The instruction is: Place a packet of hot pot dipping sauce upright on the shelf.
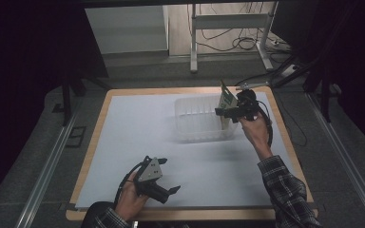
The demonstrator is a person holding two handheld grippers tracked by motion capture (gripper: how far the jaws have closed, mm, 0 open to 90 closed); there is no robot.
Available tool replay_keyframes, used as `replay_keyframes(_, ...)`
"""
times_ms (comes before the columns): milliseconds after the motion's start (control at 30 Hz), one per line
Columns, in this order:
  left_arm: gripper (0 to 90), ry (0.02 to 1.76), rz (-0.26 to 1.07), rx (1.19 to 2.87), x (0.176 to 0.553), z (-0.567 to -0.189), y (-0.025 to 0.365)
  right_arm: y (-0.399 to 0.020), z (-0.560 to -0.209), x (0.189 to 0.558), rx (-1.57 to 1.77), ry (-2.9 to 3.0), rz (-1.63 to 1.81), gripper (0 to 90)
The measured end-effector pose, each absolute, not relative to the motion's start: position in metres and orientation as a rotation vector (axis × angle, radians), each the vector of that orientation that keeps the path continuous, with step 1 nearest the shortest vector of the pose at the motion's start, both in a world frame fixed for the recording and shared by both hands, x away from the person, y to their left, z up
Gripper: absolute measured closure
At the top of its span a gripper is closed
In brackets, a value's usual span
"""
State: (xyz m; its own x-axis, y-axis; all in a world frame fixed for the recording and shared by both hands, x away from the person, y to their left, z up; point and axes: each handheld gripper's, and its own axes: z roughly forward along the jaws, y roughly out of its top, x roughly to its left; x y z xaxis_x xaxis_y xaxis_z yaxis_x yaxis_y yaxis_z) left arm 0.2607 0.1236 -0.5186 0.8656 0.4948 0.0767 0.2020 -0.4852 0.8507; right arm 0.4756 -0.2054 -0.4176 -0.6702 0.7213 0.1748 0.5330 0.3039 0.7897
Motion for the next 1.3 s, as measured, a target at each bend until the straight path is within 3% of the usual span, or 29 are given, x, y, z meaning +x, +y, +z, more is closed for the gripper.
replay_keyframes(1300,0.0,0.499,0.386,2.069,0.259,-0.518,0.123,-0.227,-0.436,0.429,0.99,2.409,1.183,0.0)
